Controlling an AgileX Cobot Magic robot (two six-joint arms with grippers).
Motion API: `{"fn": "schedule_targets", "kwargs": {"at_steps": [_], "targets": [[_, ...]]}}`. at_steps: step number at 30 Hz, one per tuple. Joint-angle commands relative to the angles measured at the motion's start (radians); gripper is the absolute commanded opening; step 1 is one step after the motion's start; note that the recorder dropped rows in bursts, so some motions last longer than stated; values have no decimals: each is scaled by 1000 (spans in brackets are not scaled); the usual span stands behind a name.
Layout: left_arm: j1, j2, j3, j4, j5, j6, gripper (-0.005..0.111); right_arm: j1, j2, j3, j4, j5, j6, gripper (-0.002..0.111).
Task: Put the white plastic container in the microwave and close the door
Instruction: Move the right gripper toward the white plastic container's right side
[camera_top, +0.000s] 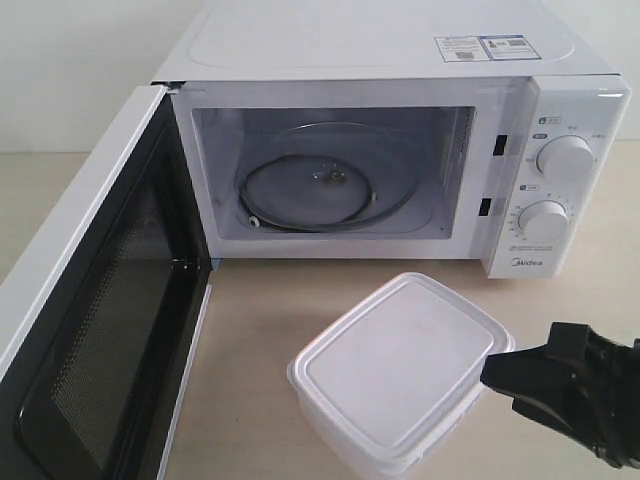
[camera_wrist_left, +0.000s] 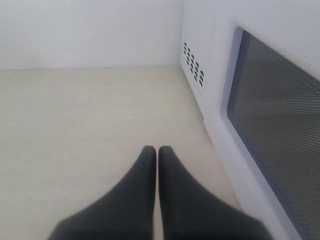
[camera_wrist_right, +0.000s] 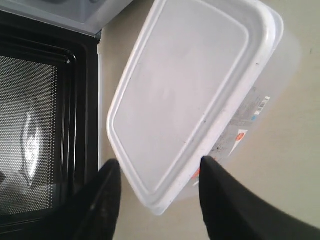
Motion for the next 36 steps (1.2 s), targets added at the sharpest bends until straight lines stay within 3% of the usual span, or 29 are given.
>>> {"fn": "schedule_targets", "kwargs": {"at_steps": [1,9,15,27,34,36], "targets": [[2,-3,3,-7,0,-5,4,-1,1,7,8,11,-11,47],[2,-3,3,-7,0,-5,4,-1,1,7,8,84,-4,47],[2,-3,3,-7,0,-5,4,47,-1,35,8,-48,8,47],[2,-3,3,-7,0,-5,4,353,-1,-9,8,-381,204,47],[2,-3,3,-7,0,-5,4,578,-1,-24,8,-721,452,47],[2,-3,3,-7,0,-5,4,630,-1,-24,-86,-777,577,47]]}}
